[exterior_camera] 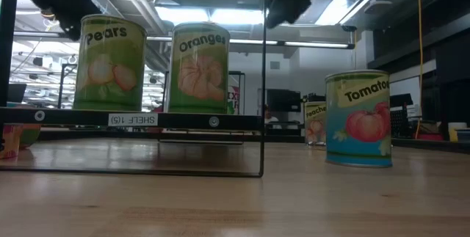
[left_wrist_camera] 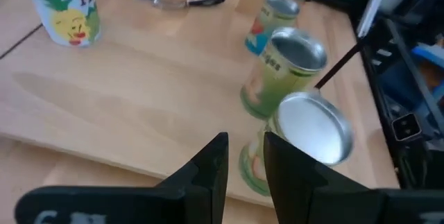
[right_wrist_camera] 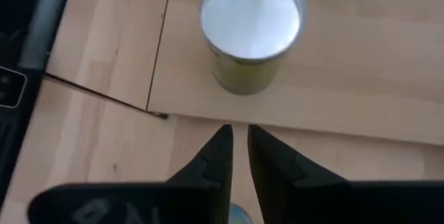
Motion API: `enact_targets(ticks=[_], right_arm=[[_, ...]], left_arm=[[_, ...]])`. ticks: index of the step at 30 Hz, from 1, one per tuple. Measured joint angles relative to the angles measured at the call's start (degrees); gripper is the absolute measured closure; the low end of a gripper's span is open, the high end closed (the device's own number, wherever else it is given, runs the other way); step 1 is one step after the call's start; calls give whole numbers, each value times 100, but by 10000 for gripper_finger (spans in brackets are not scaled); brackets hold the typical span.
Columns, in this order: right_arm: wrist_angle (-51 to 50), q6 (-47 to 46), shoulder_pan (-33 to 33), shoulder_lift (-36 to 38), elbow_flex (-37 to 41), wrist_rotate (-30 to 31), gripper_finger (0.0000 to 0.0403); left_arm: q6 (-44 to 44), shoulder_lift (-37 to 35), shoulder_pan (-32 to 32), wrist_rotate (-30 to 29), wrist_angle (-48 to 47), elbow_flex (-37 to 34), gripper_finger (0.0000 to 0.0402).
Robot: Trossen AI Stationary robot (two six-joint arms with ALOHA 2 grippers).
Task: Pick and place cans onto a shelf
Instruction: Put the small canned oranges on the shelf
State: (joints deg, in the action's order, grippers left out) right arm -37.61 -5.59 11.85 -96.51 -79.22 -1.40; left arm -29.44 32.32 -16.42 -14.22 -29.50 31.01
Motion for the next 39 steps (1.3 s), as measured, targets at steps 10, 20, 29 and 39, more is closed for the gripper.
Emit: enact_targets(ticks=[10, 20, 29, 39], right_arm=[[405, -30, -302, 129, 591, -32, 351], [548, -21, -301, 129, 645, -482, 351], [576, -21, -301, 129, 645, -488, 351], [574, -19, -301, 129, 645, -486, 351]], left_arm=[[65, 1161, 1706, 2176, -1210, 425, 316], [826, 2131, 2704, 3277, -1963, 439, 316], [1356, 2772, 3006, 3638, -2353, 439, 316], [1507, 3201, 3002, 3643, -2692, 439, 316]])
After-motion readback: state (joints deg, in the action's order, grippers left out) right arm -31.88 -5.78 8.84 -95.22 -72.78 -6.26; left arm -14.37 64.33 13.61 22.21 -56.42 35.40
